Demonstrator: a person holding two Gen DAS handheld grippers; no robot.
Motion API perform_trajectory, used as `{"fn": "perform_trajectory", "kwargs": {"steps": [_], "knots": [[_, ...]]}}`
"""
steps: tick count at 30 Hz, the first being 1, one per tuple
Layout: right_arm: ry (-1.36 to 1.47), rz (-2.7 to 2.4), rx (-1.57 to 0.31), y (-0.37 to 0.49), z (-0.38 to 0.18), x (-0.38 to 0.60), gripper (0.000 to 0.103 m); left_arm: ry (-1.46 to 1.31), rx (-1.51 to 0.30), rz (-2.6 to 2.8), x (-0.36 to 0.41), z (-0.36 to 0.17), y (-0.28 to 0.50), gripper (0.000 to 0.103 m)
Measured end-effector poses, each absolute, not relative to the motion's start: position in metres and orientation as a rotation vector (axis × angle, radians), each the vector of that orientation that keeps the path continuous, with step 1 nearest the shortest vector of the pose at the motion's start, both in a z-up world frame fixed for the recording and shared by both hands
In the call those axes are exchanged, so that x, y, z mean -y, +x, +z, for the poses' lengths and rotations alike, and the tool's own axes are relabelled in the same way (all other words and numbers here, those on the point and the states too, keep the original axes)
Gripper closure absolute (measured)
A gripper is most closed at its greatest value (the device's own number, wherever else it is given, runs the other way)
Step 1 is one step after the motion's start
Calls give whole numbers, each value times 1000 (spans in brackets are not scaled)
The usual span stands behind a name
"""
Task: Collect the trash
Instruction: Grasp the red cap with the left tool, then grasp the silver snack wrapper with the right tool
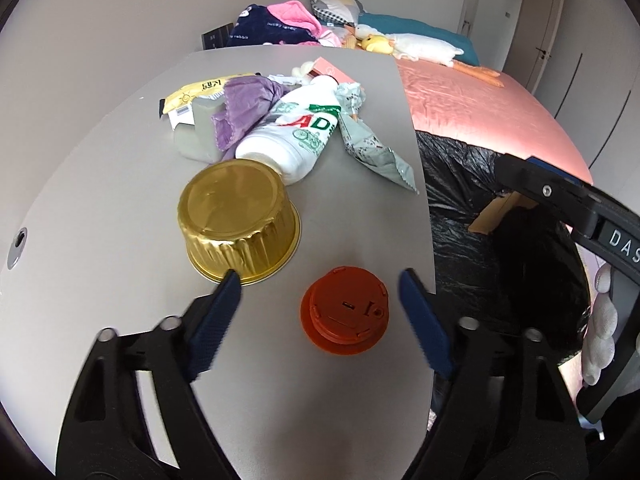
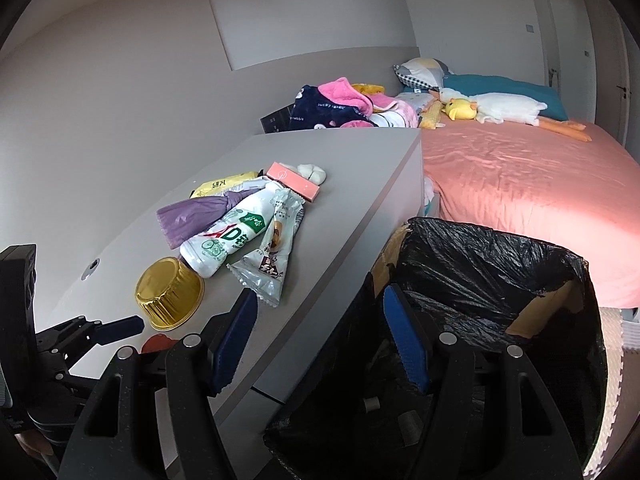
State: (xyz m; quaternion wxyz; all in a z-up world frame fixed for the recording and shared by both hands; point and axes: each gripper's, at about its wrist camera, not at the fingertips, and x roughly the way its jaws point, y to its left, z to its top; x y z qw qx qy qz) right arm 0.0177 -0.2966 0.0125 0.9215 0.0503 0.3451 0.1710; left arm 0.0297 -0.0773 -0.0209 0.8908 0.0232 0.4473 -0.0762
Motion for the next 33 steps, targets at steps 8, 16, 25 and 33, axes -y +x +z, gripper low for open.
{"fn": "perform_trajectory", "kwargs": {"steps": [8,16,25,33], "knots": [[82,380,-727,23,10,283,37,27,-930,-192,78,-24,30,60],[72,404,-744,35,5,269,37,10,-899,-204,74,-11,32,60],[66,438,-771,57,2,253,37,-10,-884,-193,66,1,37,60],[93,452,-833,84,-6,238,37,-16,-871,-174,57,13,42,60]]}}
